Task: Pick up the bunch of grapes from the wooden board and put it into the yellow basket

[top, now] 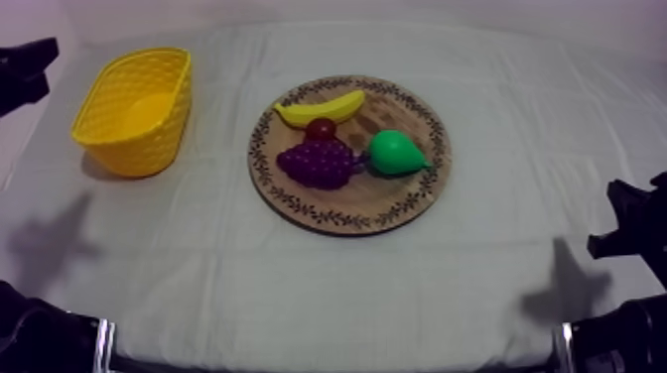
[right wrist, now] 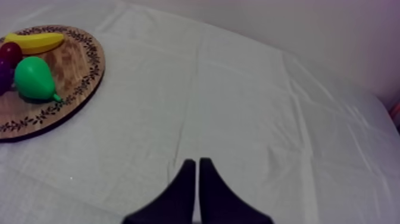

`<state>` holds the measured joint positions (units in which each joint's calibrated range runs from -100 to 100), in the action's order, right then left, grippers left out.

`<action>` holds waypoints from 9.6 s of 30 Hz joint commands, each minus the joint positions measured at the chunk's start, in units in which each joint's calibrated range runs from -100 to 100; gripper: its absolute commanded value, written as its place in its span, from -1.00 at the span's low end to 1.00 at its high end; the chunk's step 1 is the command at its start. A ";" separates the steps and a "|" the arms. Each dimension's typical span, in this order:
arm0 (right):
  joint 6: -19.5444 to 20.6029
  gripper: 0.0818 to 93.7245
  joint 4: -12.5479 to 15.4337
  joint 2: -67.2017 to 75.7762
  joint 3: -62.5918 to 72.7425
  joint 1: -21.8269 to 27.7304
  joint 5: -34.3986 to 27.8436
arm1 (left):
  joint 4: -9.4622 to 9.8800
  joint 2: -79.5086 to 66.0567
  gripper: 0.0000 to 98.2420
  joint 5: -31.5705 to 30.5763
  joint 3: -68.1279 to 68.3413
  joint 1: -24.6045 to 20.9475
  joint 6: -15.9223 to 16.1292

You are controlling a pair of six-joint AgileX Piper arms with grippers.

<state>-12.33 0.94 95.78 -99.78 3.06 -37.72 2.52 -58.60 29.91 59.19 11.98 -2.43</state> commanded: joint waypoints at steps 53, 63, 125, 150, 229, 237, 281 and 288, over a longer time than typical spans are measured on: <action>0.01 -0.99 0.01 -0.02 0.01 0.01 -0.02 | -1.00 61.81 -1.00 20.69 -50.24 20.08 8.18; 0.02 -0.99 0.01 -0.02 0.01 0.01 -0.02 | -0.83 66.90 -1.00 40.69 -58.87 18.97 14.04; 0.00 -0.99 0.01 -0.02 0.01 0.01 -0.02 | -3.60 82.11 0.89 30.56 -48.27 22.44 24.51; 0.00 -0.99 0.01 -0.02 0.01 0.01 -0.02 | -3.90 98.25 0.88 35.00 -61.92 22.92 22.37; 0.00 -0.99 0.01 -0.02 0.01 0.01 -0.02 | -6.60 51.47 -0.12 27.40 -20.49 3.77 9.68; 0.00 -0.99 0.01 -0.02 0.01 0.01 -0.02 | -6.40 52.26 -0.12 30.93 -27.10 -1.76 10.17; 0.00 -0.99 0.01 -0.02 0.01 0.01 -0.02 | -6.44 83.24 0.15 23.02 -39.94 -8.75 8.34; 0.00 -0.99 0.01 -0.02 0.01 0.01 -0.02 | -6.23 78.37 0.88 21.15 -37.34 -8.77 7.78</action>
<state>-12.36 0.94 95.78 -99.78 3.06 -37.76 -3.72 20.60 51.22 21.67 3.22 5.33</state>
